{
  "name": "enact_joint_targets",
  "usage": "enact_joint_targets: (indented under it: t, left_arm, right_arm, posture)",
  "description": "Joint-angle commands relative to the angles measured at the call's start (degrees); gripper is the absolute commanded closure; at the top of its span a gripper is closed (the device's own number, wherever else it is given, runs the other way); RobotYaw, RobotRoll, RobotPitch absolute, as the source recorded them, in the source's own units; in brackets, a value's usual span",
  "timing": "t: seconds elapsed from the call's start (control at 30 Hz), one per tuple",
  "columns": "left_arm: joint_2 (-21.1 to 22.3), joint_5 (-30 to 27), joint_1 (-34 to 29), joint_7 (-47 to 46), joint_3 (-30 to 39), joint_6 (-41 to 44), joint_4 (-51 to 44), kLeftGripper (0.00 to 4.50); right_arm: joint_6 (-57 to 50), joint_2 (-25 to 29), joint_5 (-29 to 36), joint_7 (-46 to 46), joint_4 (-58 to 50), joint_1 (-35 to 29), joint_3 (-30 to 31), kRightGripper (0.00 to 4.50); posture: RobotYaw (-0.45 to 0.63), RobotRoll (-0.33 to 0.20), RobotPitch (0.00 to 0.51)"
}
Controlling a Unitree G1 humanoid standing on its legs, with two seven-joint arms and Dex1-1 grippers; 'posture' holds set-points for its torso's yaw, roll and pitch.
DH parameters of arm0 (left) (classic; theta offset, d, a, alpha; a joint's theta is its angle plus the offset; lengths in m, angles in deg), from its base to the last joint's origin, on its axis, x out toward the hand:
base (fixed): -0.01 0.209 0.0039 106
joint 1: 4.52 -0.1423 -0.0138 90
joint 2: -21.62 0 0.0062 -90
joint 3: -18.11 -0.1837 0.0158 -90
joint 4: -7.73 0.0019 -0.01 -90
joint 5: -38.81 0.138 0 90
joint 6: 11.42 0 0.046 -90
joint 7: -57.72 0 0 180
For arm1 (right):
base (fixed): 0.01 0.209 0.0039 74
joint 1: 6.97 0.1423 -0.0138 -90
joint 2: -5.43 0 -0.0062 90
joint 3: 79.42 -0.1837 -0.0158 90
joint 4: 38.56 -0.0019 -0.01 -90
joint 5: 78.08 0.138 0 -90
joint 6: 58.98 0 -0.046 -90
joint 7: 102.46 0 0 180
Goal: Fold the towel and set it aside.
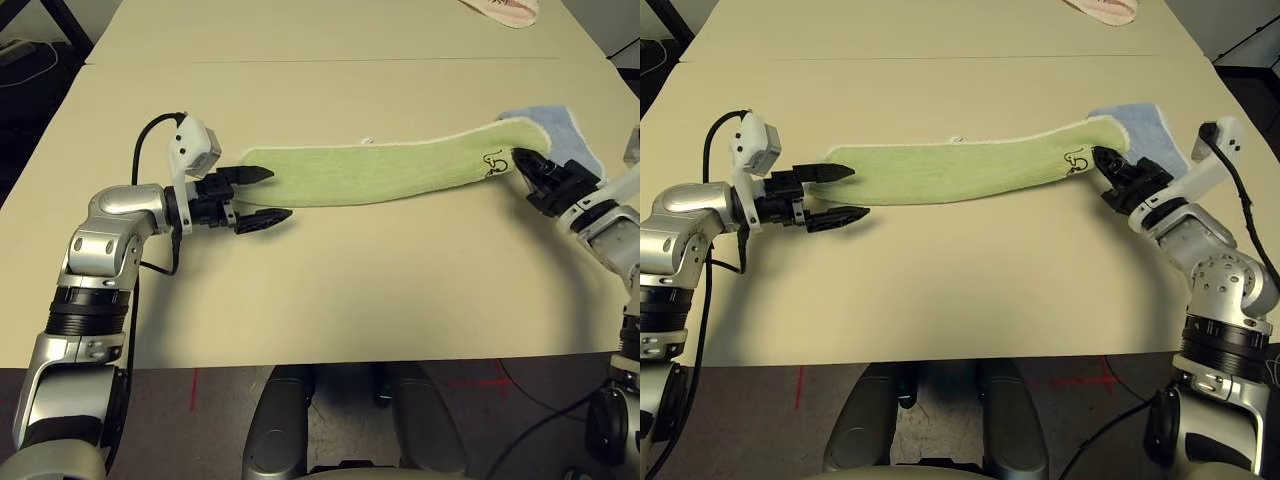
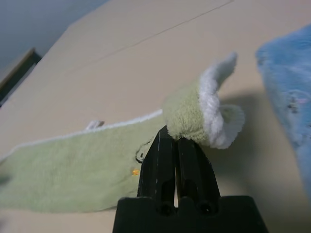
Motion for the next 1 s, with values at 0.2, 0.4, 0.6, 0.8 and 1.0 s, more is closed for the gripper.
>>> enact_joint_targets:
  t: [0.2, 0.4, 0.6, 0.8, 1.0]
  left_arm:
    - [0.4, -0.7, -0.5, 0.0, 0.3, 0.7, -0.7, 0.00]
    - [0.4, -0.6, -0.7, -0.1, 0.3, 0.8, -0.9, 0.00]
    - [0.8, -0.5, -0.6, 0.3, 0.2, 0.8, -0.7, 0.00]
    - [1.4, -0.2, 0.4, 0.9, 0.1, 0.3, 0.6, 0.00]
    - [1.4, 0.0, 0.7, 1.1, 0.0, 0.1, 1.0, 0.00]
  right_arm:
    - [4.0, -0.3, -5.8, -5.8, -0.2, 3.4, 5.6, 4.47]
    - [5.1, -1.0, -8.7, -8.6, 0.2, 6.9, 9.6, 4.47]
    - [5.2, -0.9, -10.9, -13.5, -1.0, 8.7, 14.1, 4.47]
    - [4.9, -0.5, -13.2, -17.3, -1.8, 9.2, 18.0, 4.47]
    - [4.5, -2.3, -14.7, -17.9, -2.1, 9.7, 20.2, 4.47]
  posture:
    - [0.07, 0.000, 0.222]
    - [0.07, 0.000, 0.223]
    - [0.08, 0.000, 0.222]
    - [0.08, 0.000, 0.221]
    - [0.08, 0.000, 0.220]
